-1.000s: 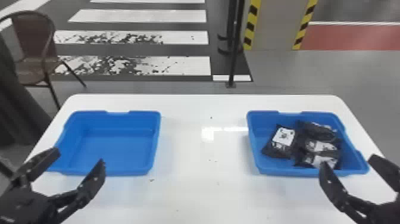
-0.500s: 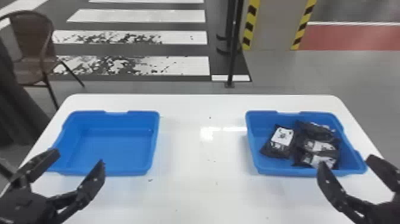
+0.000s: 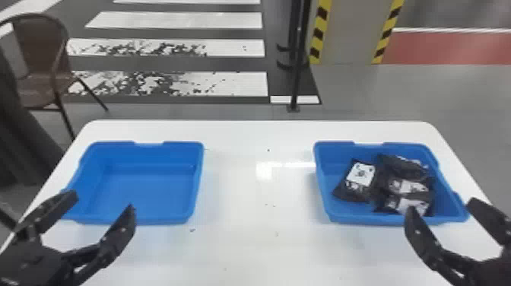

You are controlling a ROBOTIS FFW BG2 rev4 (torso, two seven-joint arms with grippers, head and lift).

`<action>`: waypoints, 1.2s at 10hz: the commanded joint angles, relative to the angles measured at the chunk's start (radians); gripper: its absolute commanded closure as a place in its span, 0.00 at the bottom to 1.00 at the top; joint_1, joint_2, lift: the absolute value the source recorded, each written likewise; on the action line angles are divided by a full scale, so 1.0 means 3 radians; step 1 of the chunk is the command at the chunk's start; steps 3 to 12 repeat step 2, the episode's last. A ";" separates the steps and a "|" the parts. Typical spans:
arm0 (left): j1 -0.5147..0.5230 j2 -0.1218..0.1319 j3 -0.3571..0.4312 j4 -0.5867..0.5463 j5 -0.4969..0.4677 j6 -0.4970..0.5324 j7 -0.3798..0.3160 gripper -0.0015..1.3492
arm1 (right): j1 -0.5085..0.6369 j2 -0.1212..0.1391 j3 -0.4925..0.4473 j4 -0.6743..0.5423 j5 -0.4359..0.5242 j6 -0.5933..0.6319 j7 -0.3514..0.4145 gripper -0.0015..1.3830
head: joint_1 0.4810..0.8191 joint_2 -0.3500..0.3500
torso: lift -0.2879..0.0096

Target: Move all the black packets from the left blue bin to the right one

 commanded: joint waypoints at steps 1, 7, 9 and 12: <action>0.0001 0.0000 0.0000 0.0000 0.0002 0.0006 0.0000 0.12 | 0.0000 0.0008 0.0004 0.0000 -0.0005 0.0000 0.0000 0.09 | 0.63 0.49 | 0.50; -0.0007 0.0005 0.0000 0.0008 0.0002 0.0006 0.0000 0.12 | 0.0000 0.0008 0.0004 0.0000 -0.0005 0.0000 0.0000 0.09 | 0.63 0.49 | 0.50; -0.0007 0.0005 0.0000 0.0008 0.0002 0.0006 0.0000 0.12 | 0.0000 0.0008 0.0004 0.0000 -0.0005 0.0000 0.0000 0.09 | 0.63 0.49 | 0.50; -0.0007 0.0005 0.0000 0.0008 0.0002 0.0006 0.0000 0.12 | 0.0000 0.0008 0.0004 0.0000 -0.0005 0.0000 0.0000 0.09 | 0.63 0.49 | 0.50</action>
